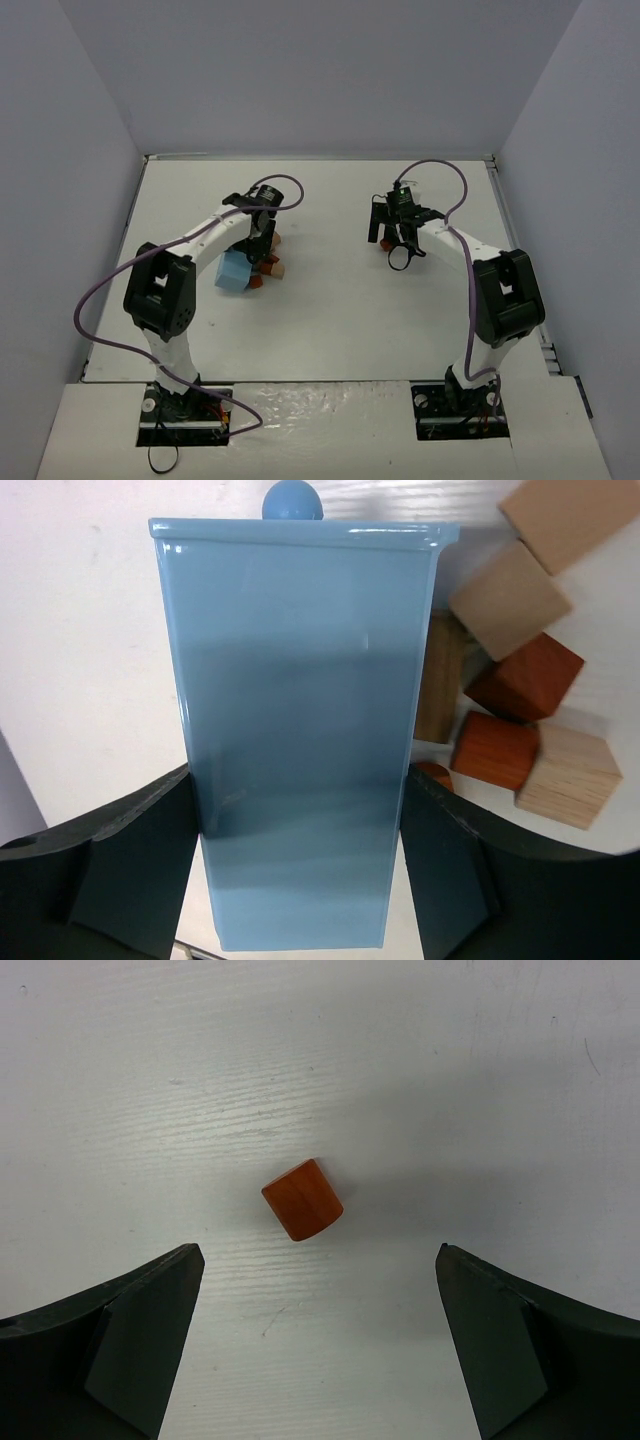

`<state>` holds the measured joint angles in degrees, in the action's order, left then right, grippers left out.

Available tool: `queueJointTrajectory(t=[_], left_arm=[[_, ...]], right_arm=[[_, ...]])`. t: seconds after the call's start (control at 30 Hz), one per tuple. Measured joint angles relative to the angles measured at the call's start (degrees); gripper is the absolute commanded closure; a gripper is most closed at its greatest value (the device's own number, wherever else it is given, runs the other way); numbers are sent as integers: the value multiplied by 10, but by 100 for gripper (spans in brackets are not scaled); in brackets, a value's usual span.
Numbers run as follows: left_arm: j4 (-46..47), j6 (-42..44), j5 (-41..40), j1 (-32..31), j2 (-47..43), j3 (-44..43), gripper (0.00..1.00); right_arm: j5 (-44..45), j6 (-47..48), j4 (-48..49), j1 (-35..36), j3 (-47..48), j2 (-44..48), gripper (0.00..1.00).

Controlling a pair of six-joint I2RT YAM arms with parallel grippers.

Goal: Build the wood block tower

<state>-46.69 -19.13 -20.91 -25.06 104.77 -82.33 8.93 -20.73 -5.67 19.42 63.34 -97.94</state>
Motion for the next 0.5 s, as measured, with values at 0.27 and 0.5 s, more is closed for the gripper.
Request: queueJointTrajectory(t=[0.27,0.5], left_arm=[[0,1,-1,25,-3,8,100],[17,13,52,64,-36,30,100]], right_arm=[[1,0,0,0,-1,5,0],[1,0,0,0,-2,10,0]])
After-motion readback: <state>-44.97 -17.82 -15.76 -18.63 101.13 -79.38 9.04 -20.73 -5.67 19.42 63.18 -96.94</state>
